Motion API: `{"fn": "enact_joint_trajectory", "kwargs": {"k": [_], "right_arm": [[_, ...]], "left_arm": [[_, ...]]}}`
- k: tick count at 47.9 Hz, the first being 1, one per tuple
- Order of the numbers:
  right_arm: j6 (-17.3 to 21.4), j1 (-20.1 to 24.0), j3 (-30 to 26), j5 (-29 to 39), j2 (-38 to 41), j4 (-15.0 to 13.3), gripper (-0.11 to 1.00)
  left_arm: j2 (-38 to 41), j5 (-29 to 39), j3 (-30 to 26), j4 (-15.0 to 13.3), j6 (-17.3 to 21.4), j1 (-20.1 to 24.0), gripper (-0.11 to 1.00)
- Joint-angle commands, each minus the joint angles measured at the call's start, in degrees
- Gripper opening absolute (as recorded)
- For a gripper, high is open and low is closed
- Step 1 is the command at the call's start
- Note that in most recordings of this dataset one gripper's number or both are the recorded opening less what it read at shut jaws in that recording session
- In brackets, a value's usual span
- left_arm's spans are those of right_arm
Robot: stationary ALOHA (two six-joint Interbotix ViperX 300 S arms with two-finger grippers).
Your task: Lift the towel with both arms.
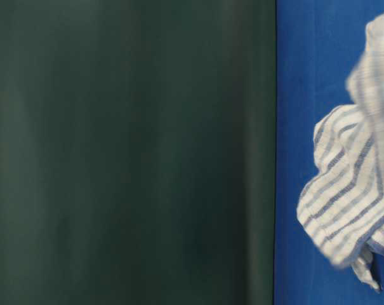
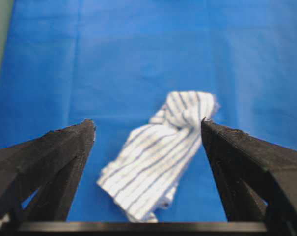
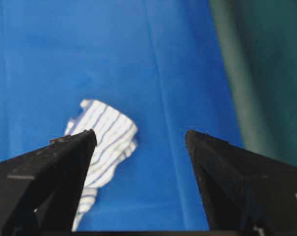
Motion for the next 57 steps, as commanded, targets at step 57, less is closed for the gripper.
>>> {"fn": "enact_joint_trajectory", "kwargs": {"k": [57], "right_arm": [[16.0,0.3,32.2,-36.3,23.8,1.5,0.70]], "left_arm": [[35.1,-45.3,25.8,-0.7,-0.4,-2.6,0.91]]}}
